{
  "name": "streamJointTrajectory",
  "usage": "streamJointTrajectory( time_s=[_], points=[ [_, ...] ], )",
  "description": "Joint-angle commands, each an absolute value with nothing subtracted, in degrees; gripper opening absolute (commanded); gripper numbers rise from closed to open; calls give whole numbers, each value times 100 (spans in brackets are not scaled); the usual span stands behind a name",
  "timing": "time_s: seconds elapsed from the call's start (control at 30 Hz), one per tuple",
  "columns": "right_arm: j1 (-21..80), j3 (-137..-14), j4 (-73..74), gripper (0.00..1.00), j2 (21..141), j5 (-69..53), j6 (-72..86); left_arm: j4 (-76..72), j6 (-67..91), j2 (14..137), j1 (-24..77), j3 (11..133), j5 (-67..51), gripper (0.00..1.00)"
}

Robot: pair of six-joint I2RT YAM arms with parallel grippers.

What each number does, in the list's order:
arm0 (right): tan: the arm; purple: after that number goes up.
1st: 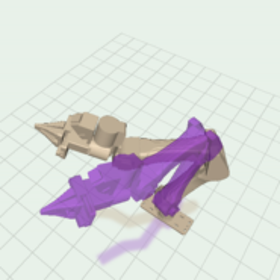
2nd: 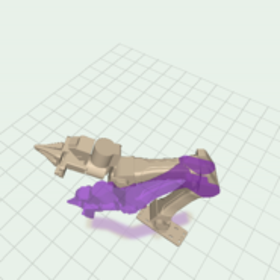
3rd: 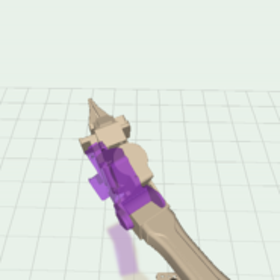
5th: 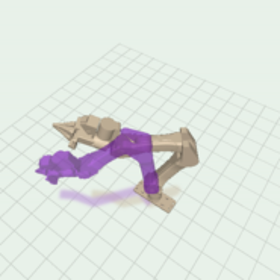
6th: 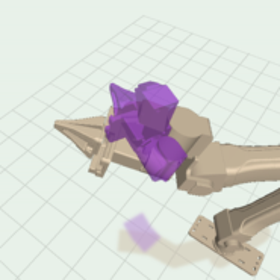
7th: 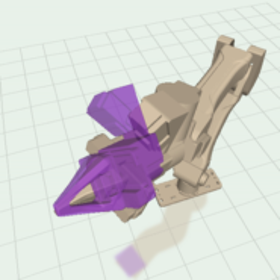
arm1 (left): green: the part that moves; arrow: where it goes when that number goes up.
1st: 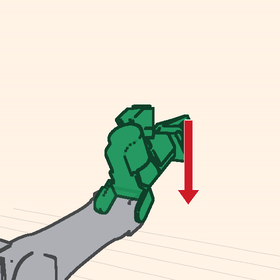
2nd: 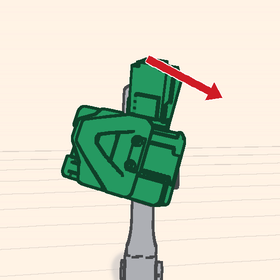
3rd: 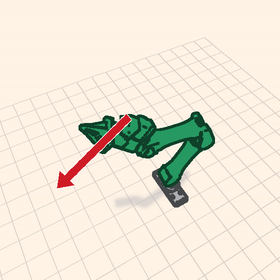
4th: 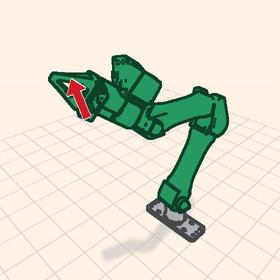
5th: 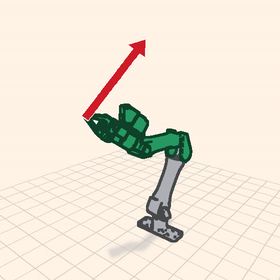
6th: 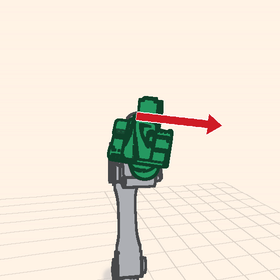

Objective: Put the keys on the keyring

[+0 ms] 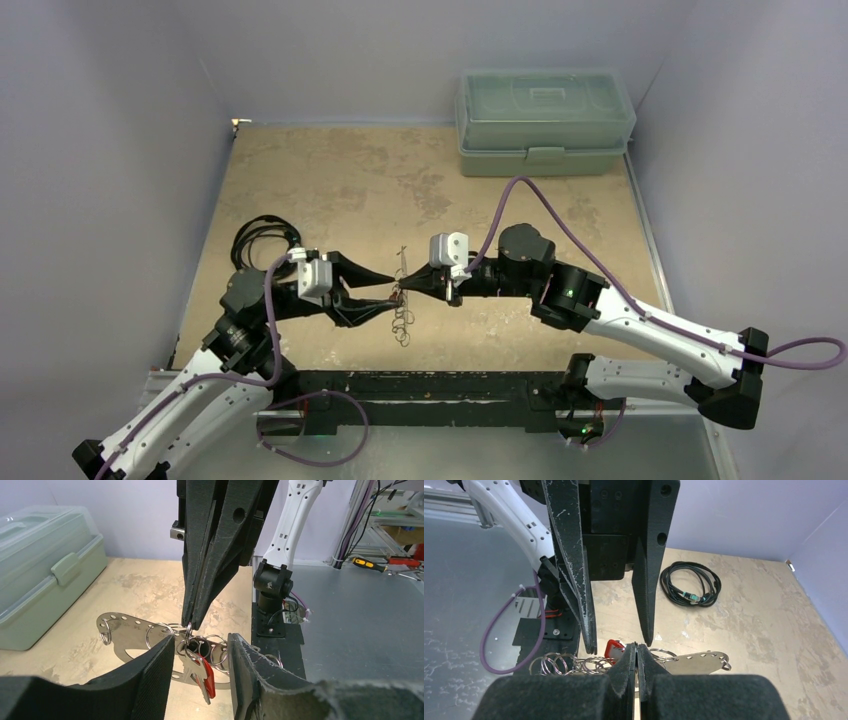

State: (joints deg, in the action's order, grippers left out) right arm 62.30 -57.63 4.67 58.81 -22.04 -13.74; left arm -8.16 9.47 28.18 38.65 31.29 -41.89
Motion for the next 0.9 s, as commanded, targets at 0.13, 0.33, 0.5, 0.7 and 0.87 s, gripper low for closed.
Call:
streamJointTrajectory(
  time_s=[0.13, 0.33, 0.5, 0.7, 0.87],
  points=[
    [6258, -5811, 18, 0, 5704, -2060, -1274, -1073, 1012, 2906, 3872, 3092, -4167, 32],
    [6259, -5794, 19, 0, 5695, -2219, -1271, -1076, 1018, 2940, 3868, 3105, -4165, 30],
    [6252, -5767, 49, 0, 5674, -2252, -1316, -931, 993, 2847, 3872, 3238, -4210, 38],
    [6250, -5783, 100, 0, 5660, -2295, -1332, -727, 807, 2636, 3867, 3314, -4166, 42],
    [6258, -5789, 134, 0, 5669, -2384, -1338, -587, 715, 2597, 3868, 3381, -4033, 32]
  ],
)
